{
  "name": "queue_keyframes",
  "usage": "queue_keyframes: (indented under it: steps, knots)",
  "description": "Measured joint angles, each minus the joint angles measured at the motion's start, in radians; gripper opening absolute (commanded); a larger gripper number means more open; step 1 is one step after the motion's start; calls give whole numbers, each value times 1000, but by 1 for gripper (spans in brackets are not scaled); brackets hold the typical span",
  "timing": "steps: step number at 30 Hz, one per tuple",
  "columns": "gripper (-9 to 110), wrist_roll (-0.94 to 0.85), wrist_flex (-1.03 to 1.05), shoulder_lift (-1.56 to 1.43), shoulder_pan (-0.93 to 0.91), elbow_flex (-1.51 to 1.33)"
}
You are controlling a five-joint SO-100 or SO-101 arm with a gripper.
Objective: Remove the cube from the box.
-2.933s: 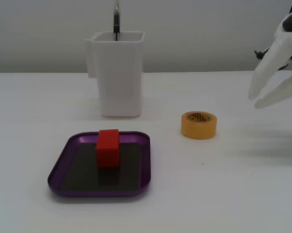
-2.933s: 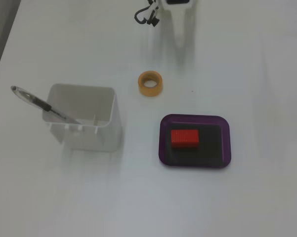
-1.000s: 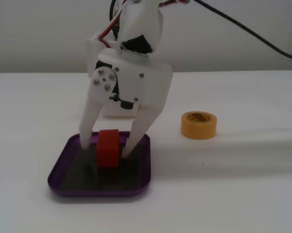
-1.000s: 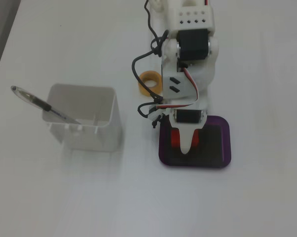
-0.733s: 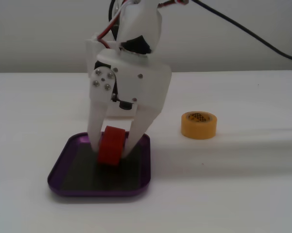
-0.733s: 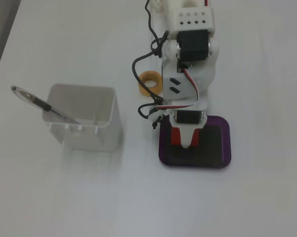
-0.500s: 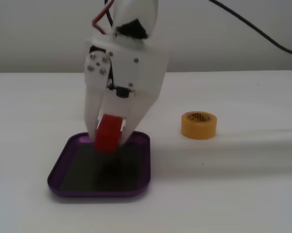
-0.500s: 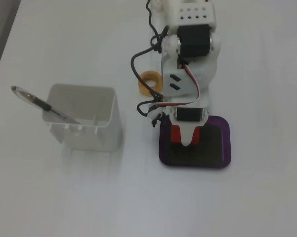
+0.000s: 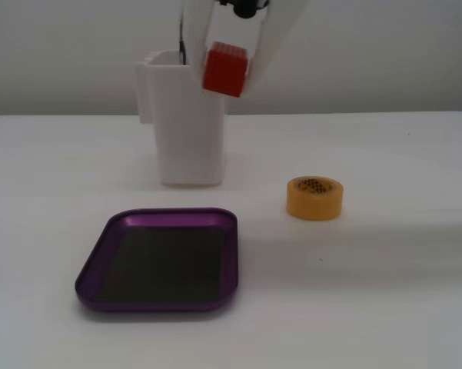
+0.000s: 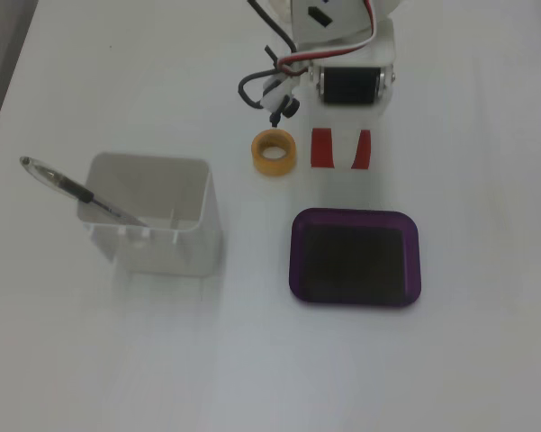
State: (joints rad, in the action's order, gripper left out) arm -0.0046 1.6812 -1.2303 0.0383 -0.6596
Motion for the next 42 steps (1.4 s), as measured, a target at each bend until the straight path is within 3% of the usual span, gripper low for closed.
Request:
queue_keyframes:
  steps: [7, 20, 33, 42]
  knots:
    - [-1, -28, -44, -206, 81, -333]
    - [-1, -29, -632, -380, 78, -1098]
    - [0, -38, -816, -382, 75, -1266]
    - [15, -37, -824, -380, 74, -1266]
